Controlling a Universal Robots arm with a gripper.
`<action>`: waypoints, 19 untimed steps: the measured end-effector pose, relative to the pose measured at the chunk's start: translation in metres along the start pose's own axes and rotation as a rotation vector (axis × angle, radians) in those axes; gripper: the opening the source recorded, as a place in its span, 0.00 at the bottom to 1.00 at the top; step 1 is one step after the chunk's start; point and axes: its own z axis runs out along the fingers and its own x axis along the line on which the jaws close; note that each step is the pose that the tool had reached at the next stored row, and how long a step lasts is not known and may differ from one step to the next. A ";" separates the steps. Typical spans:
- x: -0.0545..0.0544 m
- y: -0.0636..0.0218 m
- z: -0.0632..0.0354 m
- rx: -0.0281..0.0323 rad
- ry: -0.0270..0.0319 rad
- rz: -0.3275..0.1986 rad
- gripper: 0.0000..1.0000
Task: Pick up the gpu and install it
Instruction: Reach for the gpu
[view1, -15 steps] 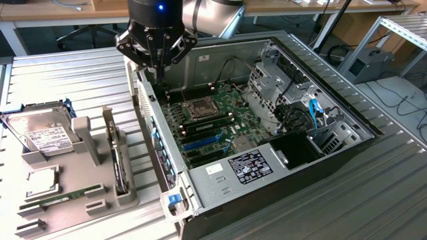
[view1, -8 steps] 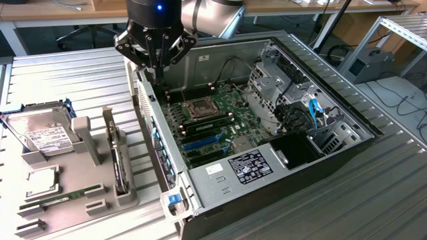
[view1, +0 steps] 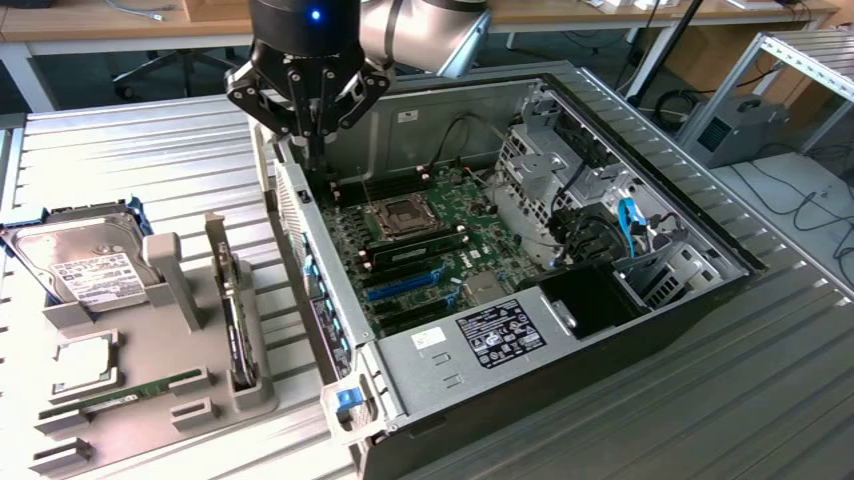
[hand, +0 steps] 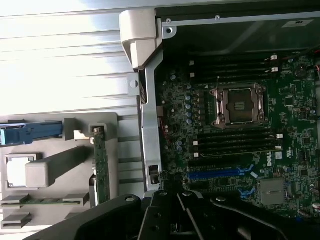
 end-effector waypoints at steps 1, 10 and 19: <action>0.000 0.0000 0.0000 0.0000 0.0000 0.000 0.11; 0.003 -0.0002 0.0000 0.0000 0.0000 0.000 0.11; 0.006 -0.0004 0.0000 0.0000 0.0000 0.000 0.11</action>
